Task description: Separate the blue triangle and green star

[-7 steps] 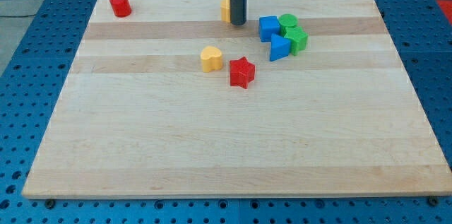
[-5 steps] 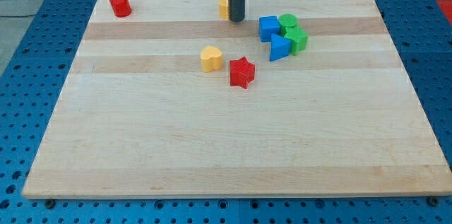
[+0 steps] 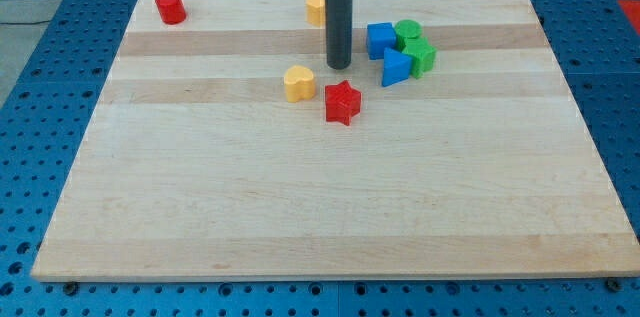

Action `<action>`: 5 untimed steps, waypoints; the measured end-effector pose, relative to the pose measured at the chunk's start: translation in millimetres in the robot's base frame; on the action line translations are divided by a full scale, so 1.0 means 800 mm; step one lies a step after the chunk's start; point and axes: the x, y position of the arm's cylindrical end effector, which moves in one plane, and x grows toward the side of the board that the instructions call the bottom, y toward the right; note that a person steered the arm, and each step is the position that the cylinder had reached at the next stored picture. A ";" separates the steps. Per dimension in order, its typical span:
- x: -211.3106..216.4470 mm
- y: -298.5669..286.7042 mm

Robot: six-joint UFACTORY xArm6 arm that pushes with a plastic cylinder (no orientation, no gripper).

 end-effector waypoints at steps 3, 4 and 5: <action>0.002 0.093; 0.011 0.113; 0.016 0.131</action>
